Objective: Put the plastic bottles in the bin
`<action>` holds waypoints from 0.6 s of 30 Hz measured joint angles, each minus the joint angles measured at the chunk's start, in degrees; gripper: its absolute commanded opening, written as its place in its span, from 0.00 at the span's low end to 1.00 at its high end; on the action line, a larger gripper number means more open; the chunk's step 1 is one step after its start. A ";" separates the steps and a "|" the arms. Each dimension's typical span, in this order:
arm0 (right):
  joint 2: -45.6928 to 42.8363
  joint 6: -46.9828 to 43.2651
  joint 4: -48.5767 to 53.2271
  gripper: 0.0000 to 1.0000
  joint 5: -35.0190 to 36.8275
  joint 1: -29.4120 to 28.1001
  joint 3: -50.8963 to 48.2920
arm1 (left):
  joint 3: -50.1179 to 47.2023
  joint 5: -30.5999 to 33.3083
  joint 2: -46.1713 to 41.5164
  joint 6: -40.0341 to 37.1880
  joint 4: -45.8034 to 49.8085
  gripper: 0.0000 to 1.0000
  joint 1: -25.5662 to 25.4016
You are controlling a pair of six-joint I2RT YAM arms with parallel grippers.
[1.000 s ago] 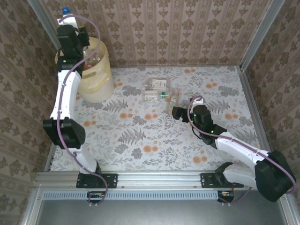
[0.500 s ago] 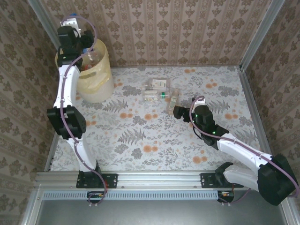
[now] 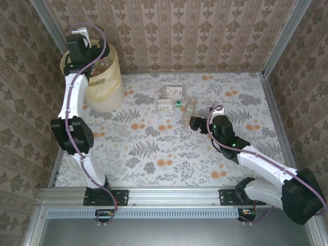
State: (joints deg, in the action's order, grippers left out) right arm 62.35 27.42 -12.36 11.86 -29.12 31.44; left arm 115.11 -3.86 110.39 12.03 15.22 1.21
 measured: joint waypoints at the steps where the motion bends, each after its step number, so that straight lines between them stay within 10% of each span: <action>1: 0.00 0.00 0.02 1.00 0.00 0.00 0.00 | 0.00 0.24 -0.37 0.15 0.31 1.00 0.00; 18: -0.09 0.02 1.49 1.00 0.76 0.00 0.00 | 13.97 13.46 9.64 -1.31 13.79 0.89 1.79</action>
State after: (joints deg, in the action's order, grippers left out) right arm 62.26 27.44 -10.87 12.62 -29.12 31.44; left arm 129.08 9.61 120.03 10.72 29.02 3.01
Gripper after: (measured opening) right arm 0.999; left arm 0.917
